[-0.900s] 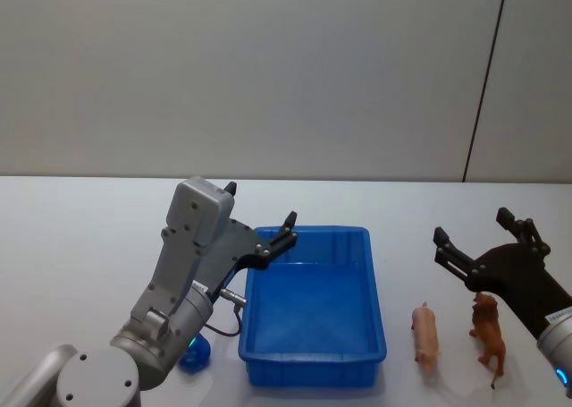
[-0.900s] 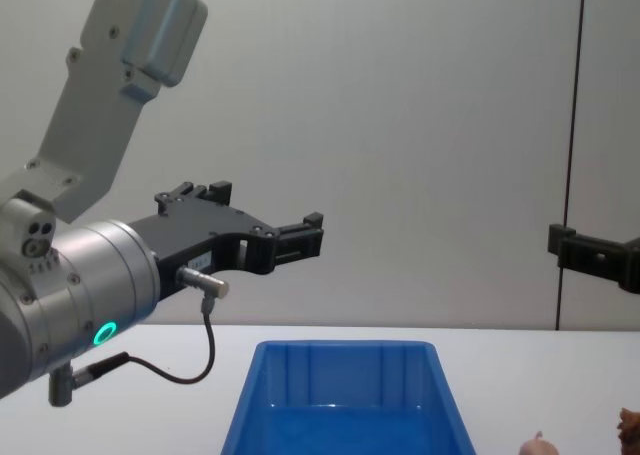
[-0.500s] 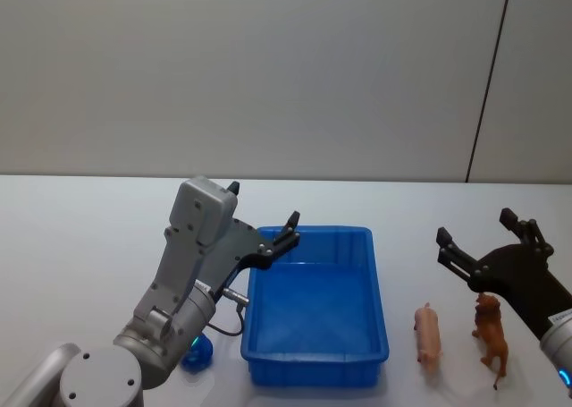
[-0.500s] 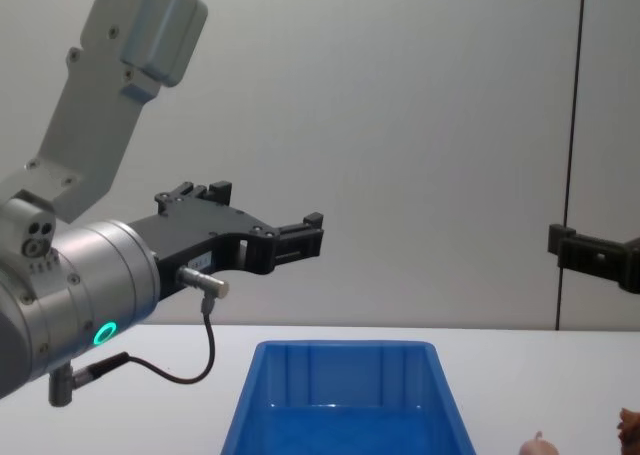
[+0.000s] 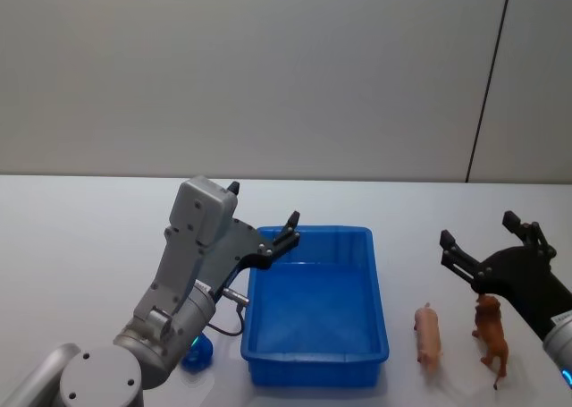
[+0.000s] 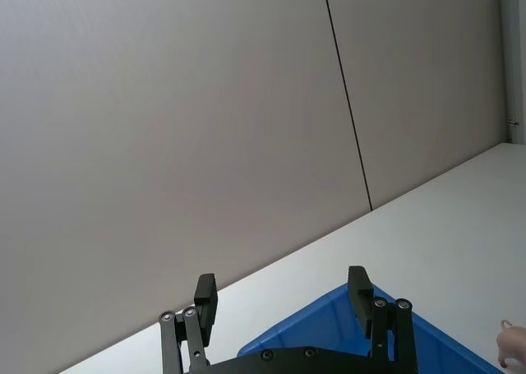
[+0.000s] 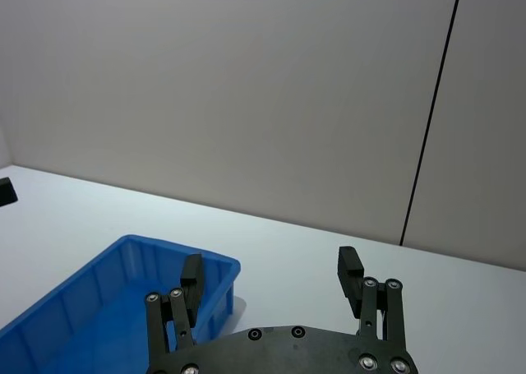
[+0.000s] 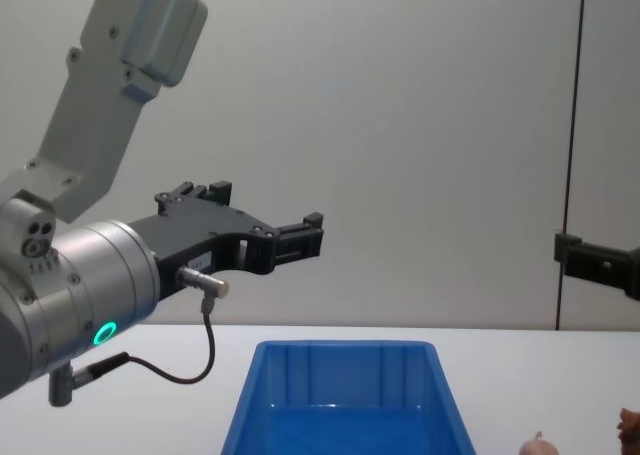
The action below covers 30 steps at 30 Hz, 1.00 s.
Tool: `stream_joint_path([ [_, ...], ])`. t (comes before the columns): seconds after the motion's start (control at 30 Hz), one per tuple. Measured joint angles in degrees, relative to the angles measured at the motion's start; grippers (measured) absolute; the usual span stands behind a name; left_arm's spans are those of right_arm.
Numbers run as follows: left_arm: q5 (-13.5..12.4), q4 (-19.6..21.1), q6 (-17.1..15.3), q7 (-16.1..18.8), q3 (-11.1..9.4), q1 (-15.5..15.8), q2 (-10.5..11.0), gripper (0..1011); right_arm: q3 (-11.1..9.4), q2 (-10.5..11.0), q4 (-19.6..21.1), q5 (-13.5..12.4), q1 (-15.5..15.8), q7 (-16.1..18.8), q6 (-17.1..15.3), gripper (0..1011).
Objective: Pick up the two dolls from the table and place them into the box.
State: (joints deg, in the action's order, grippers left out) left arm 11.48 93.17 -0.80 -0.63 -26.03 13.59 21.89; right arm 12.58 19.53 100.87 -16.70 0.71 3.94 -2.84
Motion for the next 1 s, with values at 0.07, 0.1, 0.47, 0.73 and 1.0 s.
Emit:
stream_joint_path([
  [0.07,0.0,0.0,0.0,0.0,0.0,0.0,0.0,1001,-0.1,0.2,-0.2,-0.1,0.0,0.1,-0.8,1001],
  [0.1,0.0,0.0,0.0,0.0,0.0,0.0,0.0,1001,-0.2,0.2,-0.3,-0.1,0.0,0.1,-1.0,1001],
  [0.47,0.0,0.0,0.0,0.0,0.0,0.0,0.0,1001,-0.9,1.5,-2.1,0.0,0.4,0.7,-6.4,1001],
  [0.73,0.0,0.0,0.0,0.0,0.0,0.0,0.0,1002,-1.3,2.2,-3.9,0.3,0.7,1.2,-10.1,1001],
  [1.0,0.0,0.0,0.0,0.0,0.0,0.0,0.0,1002,-1.6,2.5,-6.1,0.6,0.6,1.4,-13.1,1001],
])
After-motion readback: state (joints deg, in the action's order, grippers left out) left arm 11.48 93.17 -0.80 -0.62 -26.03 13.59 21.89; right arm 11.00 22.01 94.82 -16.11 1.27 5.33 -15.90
